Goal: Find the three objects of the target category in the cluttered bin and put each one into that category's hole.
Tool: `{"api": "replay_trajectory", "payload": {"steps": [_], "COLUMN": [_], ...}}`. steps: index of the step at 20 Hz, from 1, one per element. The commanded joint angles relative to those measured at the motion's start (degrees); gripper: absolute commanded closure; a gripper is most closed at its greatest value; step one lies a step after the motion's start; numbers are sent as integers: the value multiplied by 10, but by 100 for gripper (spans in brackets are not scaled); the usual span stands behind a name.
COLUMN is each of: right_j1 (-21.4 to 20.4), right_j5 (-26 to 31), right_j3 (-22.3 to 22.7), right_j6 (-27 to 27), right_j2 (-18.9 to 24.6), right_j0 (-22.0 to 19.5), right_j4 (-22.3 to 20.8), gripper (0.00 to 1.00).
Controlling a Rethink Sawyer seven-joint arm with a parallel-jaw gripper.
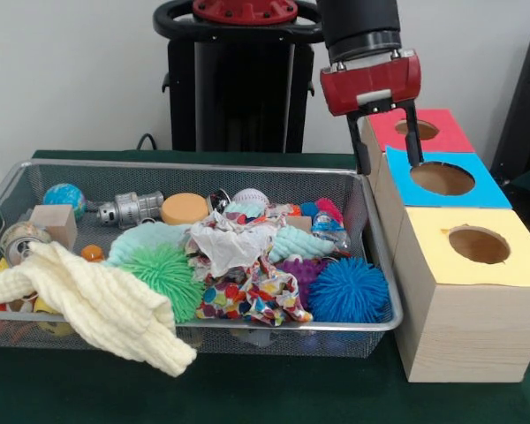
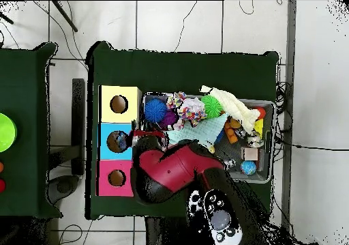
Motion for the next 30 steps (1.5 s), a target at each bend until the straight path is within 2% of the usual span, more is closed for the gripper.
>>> {"api": "replay_trajectory", "payload": {"steps": [1,4,8,11,15,19,23,26,30], "right_j1": [34,45,43,31,36,54,113,155,175], "right_j5": [31,8,-3,17,10,-13,-61,-79,-97], "right_j3": [-31,-36,-27,-17,-3,-5,-47,-79,-90], "right_j6": [-27,-11,-14,-34,-43,-32,-14,0,-2], "right_j2": [-73,-106,-114,-75,-58,-78,-127,-167,-187], "right_j0": [27,46,38,-1,-33,-30,-2,23,33], "right_j4": [-58,-61,-64,-62,-76,-88,-92,-75,-63], "gripper": [0,0,0,0,0,0,0,0,0]}}
